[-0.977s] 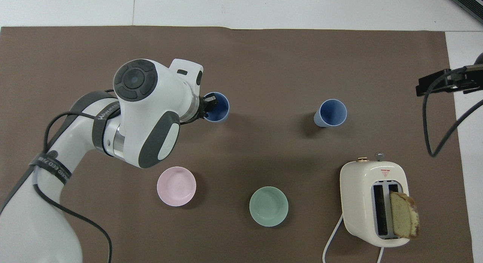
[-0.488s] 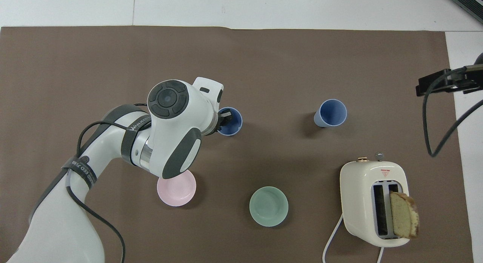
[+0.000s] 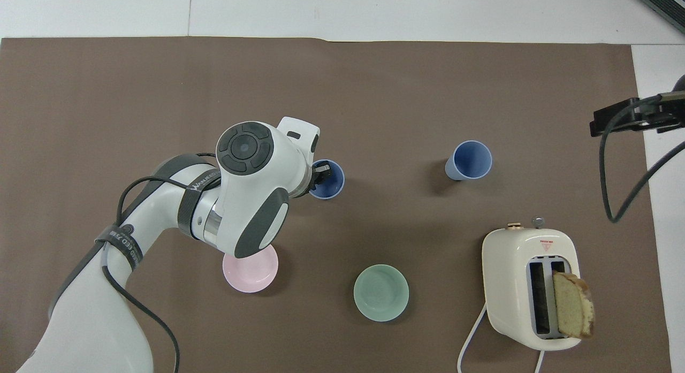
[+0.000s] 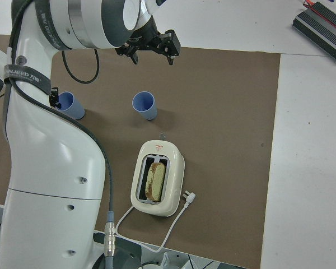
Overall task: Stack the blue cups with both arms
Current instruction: 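Lower the blue cup beside the pink bowl and open the left gripper, then withdraw the left gripper while the right gripper reaches the other cup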
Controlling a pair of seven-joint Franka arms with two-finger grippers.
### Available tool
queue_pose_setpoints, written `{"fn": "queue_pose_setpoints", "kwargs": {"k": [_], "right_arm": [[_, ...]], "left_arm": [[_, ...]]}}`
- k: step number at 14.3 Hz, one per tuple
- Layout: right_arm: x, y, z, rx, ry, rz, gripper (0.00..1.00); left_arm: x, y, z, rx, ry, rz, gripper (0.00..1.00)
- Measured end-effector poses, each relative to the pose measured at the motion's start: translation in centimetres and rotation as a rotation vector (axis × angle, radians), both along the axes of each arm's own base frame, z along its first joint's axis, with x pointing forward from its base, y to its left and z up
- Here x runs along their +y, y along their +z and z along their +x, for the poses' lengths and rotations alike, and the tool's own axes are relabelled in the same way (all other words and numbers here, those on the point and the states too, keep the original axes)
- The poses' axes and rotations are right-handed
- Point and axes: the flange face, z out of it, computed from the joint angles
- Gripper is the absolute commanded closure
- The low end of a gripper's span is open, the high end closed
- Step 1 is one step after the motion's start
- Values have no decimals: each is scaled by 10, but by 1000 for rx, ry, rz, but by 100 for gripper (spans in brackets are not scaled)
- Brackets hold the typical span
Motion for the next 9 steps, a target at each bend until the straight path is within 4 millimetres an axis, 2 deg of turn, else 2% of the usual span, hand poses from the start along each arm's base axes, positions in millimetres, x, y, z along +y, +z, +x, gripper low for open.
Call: {"fn": "queue_pose_setpoints", "kwargs": {"k": [3, 5, 7, 9], "right_arm": [[0, 0, 0, 0, 0, 0, 0], [0, 0, 0, 0, 0, 0, 0], [1, -1, 0, 1, 2, 1, 0], [4, -4, 2, -28, 6, 14, 0]], "left_arm": [[2, 1, 2, -25, -20, 31, 0], [10, 9, 7, -53, -25, 58, 0], [31, 28, 17, -84, -18, 90, 0], [63, 53, 30, -105, -14, 105, 0]]}}
